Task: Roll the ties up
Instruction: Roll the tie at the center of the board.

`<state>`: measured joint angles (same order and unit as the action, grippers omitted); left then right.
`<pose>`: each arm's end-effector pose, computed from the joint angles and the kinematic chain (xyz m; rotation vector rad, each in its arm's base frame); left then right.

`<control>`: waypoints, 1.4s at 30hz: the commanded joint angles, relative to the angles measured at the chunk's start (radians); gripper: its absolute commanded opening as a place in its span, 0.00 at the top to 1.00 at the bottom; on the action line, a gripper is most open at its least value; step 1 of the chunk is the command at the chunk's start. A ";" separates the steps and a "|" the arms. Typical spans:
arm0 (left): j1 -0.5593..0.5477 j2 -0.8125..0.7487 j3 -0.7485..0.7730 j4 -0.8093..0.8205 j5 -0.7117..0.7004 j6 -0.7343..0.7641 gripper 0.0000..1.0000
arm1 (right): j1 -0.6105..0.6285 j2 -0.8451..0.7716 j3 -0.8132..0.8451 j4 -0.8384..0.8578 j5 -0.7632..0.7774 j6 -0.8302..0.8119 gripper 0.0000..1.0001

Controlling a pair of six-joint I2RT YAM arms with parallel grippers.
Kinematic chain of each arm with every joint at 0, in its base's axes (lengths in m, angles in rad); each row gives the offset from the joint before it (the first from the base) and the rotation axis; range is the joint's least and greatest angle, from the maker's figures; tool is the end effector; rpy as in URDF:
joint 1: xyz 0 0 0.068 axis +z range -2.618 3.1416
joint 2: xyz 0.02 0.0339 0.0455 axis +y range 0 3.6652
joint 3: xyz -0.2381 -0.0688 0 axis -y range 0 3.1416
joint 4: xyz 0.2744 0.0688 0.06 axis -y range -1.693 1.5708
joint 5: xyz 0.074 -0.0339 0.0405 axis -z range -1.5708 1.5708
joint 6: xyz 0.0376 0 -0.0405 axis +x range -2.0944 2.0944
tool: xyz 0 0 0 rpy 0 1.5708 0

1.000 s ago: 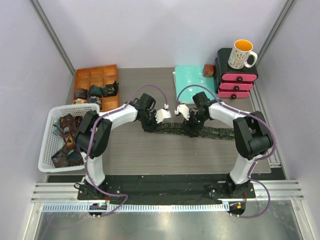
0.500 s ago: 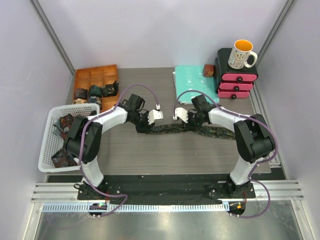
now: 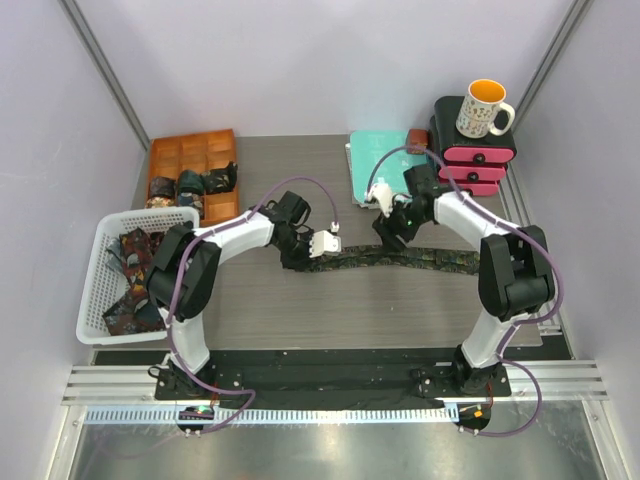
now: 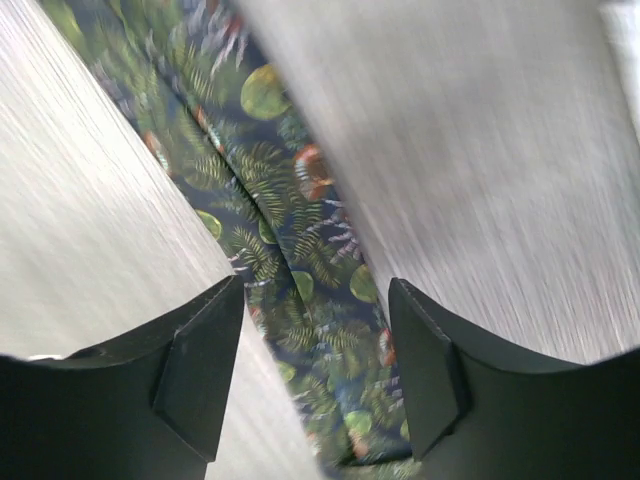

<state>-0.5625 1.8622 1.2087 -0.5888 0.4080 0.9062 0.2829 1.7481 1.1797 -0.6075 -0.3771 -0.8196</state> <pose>0.3116 -0.2141 0.1197 1.8866 1.9509 -0.4760 0.3490 0.1159 0.1502 -1.4706 2.1992 0.3462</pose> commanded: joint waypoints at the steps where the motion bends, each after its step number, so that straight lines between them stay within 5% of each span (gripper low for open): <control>1: -0.005 0.044 0.023 -0.055 -0.075 0.014 0.85 | -0.045 0.005 0.152 -0.158 -0.262 0.368 0.35; 5: -0.004 0.049 0.029 -0.060 -0.087 0.013 0.85 | -0.047 0.063 0.103 -0.046 -0.466 0.812 0.54; 6: -0.004 0.049 0.028 -0.059 -0.089 0.013 0.85 | -0.045 0.064 0.066 0.109 -0.489 0.943 0.58; 8: -0.004 0.046 0.023 -0.059 -0.075 0.007 0.85 | -0.033 0.056 -0.010 0.294 -0.493 1.236 0.59; 9: -0.004 0.045 0.022 -0.055 -0.069 0.002 0.84 | -0.015 0.053 -0.075 0.465 -0.487 1.310 0.59; 14: -0.004 0.048 0.023 -0.055 -0.061 -0.013 0.84 | 0.088 0.097 -0.132 0.730 -0.412 1.580 0.59; 29: -0.002 0.045 0.014 -0.042 -0.061 -0.013 0.81 | 0.243 0.240 -0.083 0.841 -0.304 1.633 0.54; 34: 0.000 0.046 0.014 -0.042 -0.058 -0.015 0.80 | 0.256 0.280 -0.063 0.855 -0.305 1.628 0.60; 37: 0.003 0.048 0.017 -0.043 -0.055 -0.018 0.80 | 0.260 0.289 -0.060 0.854 -0.304 1.617 0.66; 42: 0.013 0.042 0.022 -0.048 -0.046 -0.021 0.71 | 0.262 0.294 -0.051 0.825 -0.296 1.585 0.99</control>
<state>-0.5674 1.8786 1.2358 -0.6075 0.3740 0.8963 0.5411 2.0380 1.0901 0.2096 -0.6930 0.7944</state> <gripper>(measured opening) 0.264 0.110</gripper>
